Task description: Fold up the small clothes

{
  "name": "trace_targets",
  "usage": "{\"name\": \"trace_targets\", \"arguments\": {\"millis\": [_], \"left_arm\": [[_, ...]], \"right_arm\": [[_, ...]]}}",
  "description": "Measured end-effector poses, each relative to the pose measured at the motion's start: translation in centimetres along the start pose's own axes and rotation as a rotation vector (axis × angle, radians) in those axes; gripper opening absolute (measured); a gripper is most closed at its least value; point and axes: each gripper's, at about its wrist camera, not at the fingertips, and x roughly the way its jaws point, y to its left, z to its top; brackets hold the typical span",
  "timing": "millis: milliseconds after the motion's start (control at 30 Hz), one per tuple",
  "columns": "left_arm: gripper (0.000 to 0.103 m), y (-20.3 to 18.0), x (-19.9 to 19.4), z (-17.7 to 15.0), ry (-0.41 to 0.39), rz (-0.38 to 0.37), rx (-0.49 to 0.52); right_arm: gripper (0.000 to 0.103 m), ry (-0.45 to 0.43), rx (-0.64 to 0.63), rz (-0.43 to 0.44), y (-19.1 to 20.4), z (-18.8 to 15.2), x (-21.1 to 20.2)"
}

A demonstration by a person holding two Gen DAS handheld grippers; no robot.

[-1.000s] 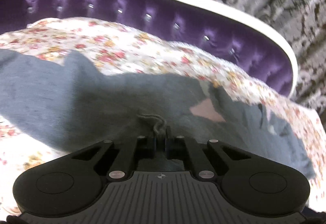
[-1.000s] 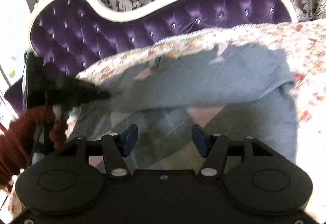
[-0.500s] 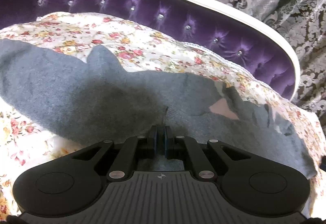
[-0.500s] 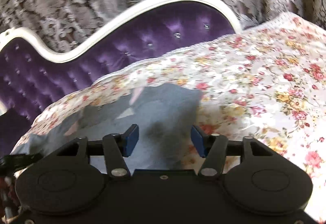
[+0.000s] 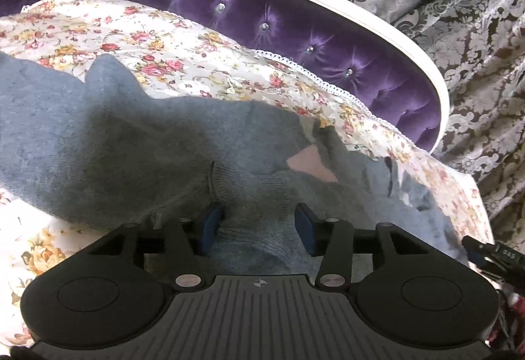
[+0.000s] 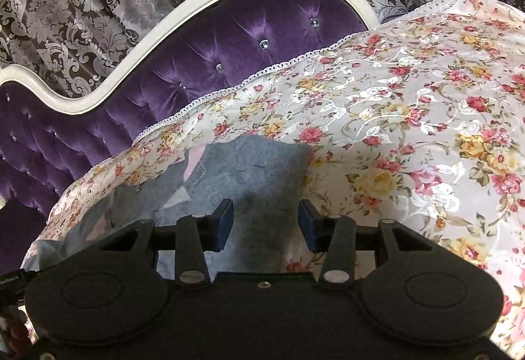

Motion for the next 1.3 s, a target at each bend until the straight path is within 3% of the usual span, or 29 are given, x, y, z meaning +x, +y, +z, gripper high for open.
{"name": "trace_targets", "arguments": {"millis": [33, 100, 233, 567, 667, 733, 833, 967, 1100, 1233, 1300], "left_arm": [[0.007, -0.2, 0.1, 0.0, -0.003, 0.006, 0.013], [0.007, -0.3, -0.3, -0.1, -0.034, -0.007, 0.01], [0.007, -0.1, -2.4, 0.1, -0.141, 0.082, 0.018], [0.007, 0.6, -2.4, 0.1, -0.127, 0.103, 0.031], [0.007, 0.8, -2.5, 0.1, -0.13, 0.104, 0.021], [0.007, 0.9, -2.6, 0.2, -0.132, 0.099, 0.016], [0.007, 0.5, -2.7, 0.2, -0.126, 0.076, 0.026], [0.007, -0.6, -2.2, -0.2, -0.088, 0.026, 0.048], [0.007, -0.9, -1.3, -0.9, -0.068, 0.053, 0.077], [0.008, 0.0, -1.1, -1.1, -0.043, 0.06, 0.056], [0.008, 0.3, -1.0, -1.2, -0.034, 0.058, 0.056]], "right_arm": [[0.054, 0.001, 0.001, -0.001, -0.1, 0.1, 0.0], [0.054, -0.001, 0.0, -0.002, -0.2, 0.1, -0.2], [0.055, -0.004, -0.004, -0.013, -0.6, 0.6, -0.7], [0.053, 0.05, -0.058, 0.006, 0.8, 0.0, 1.0], [0.041, 0.066, -0.077, 0.015, 1.4, -0.3, 1.6], [0.012, 0.073, -0.085, 0.017, 1.7, -0.4, 1.9], [0.01, 0.05, -0.137, 0.003, 2.2, -0.4, 1.4], [0.009, 0.033, -0.142, -0.086, 1.2, 0.5, 0.9], [0.01, 0.075, -0.15, -0.098, 0.6, 0.1, 1.6], [0.028, 0.031, -0.08, -0.064, 0.1, 0.6, 1.2], [0.047, 0.017, -0.043, -0.047, -0.3, 1.3, 1.5]]}}
